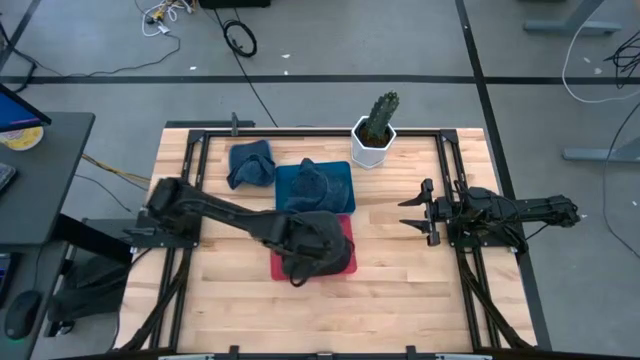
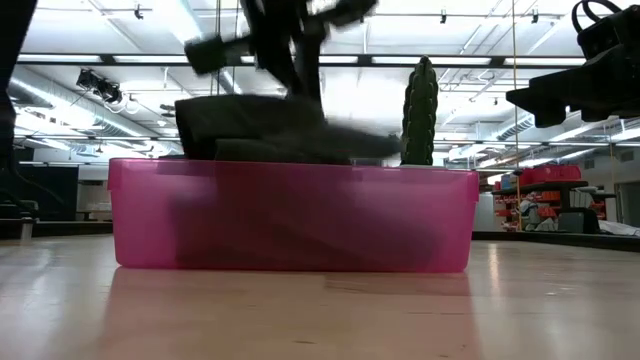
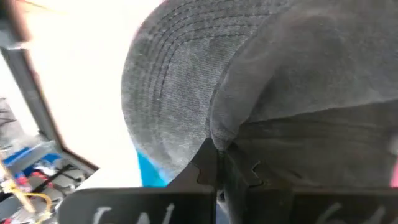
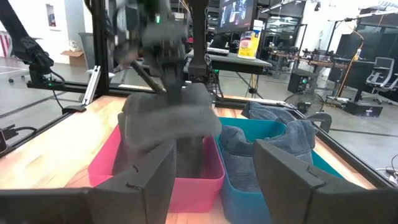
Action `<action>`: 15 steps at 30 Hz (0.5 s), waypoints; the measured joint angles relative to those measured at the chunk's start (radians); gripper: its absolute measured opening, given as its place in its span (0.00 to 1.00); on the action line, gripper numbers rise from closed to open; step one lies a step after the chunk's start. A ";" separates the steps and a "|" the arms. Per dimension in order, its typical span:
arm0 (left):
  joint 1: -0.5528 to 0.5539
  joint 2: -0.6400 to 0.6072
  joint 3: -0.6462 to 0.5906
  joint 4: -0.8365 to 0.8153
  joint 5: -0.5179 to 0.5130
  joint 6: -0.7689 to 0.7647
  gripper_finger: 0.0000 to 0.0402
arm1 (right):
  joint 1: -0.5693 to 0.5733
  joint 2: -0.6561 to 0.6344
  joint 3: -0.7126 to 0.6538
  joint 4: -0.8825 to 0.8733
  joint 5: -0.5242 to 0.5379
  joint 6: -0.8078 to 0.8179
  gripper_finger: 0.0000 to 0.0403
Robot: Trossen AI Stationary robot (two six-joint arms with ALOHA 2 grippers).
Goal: Pick & Place hat
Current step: Put the black cap into the pink bin
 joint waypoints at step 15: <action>-0.001 0.216 0.004 0.251 0.127 -0.081 0.01 | 0.000 0.000 0.000 0.000 0.000 0.000 0.54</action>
